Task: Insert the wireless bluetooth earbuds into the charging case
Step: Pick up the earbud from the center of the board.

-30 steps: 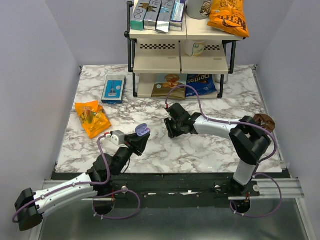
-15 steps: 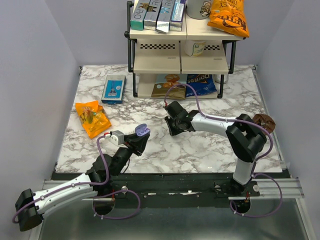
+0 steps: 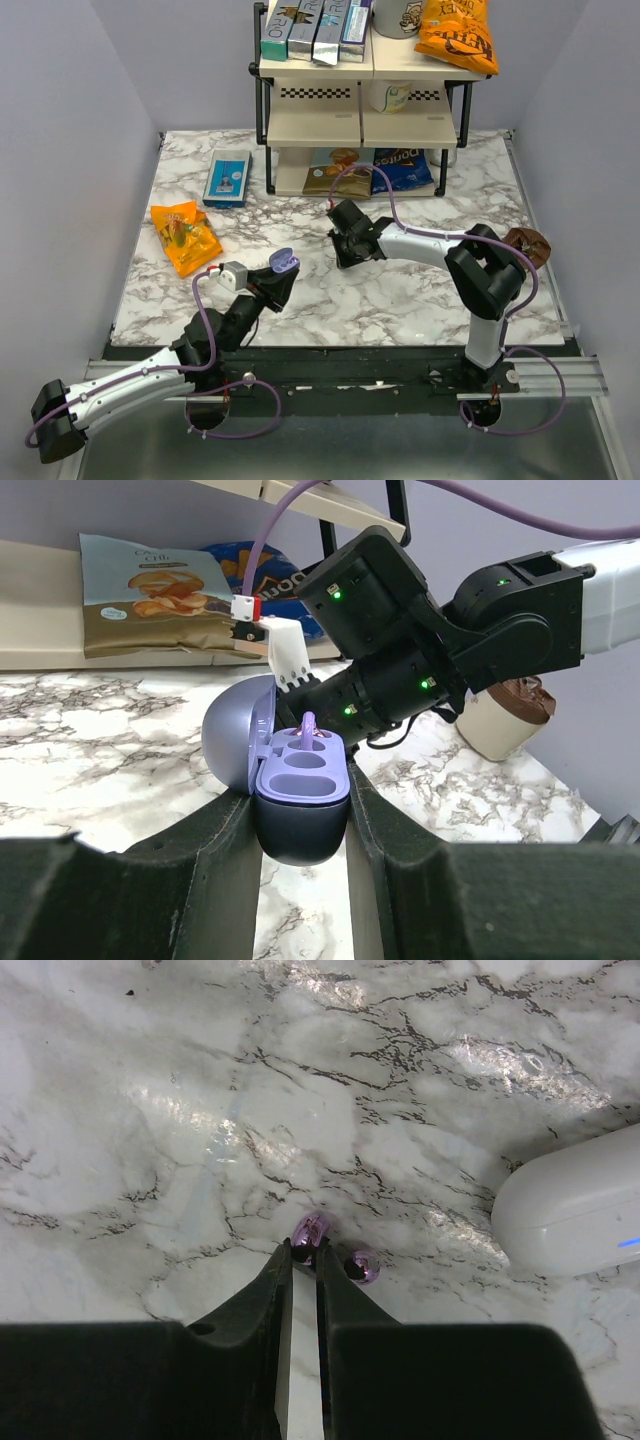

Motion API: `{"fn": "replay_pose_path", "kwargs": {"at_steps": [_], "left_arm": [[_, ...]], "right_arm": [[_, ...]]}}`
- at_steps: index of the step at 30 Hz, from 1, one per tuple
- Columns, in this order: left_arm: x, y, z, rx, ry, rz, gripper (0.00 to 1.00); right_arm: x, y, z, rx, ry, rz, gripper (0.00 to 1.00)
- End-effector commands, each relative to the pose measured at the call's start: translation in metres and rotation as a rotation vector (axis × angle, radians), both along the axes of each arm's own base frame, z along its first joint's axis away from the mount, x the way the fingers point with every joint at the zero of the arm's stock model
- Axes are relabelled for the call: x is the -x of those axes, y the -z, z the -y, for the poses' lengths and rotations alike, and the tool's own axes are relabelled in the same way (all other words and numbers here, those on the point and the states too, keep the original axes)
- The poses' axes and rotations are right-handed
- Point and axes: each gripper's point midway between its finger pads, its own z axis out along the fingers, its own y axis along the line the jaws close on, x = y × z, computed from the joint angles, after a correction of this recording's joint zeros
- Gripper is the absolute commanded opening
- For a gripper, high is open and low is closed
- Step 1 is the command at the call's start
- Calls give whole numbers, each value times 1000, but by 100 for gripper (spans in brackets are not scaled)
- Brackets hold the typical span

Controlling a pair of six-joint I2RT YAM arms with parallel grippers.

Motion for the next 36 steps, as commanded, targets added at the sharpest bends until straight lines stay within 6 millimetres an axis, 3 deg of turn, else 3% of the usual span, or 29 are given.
{"fn": "replay_pose_path", "kwargs": {"at_steps": [1,6,14,24,26,28,29,33,35,36], "left_arm": [[0,15,-1,-15,-8,-18,0],[0,14,-1,-15,-8,-14,0],[-1,12,-3,-12,-20,-11,0],[-2,10,-5,-2,-26,-6,0],[-2,9,-6,0,-32,-5,0],[-2,7,-8,9,-34,2,0],[-2,6,-8,11,-36,5,0],[-2,0,-9,18,-42,18,0],[-1,-8,-7,23,-34,39,0],[-1,-6,-3,4,-21,38,0]], "right_arm": [[17,39,20,98,27,-98,1],[22,36,19,64,41,-102,1],[29,-22,-3,-203,51,-118,1],[41,-64,-8,-355,20,-140,1],[43,-91,-7,-447,-8,-125,0],[60,-112,-7,-540,-88,-169,0],[65,-132,-4,-595,-123,-159,0],[109,-188,-3,-782,-330,-225,0],[127,-207,-2,-842,-415,-245,0],[145,-225,0,-902,-506,-267,0]]}}
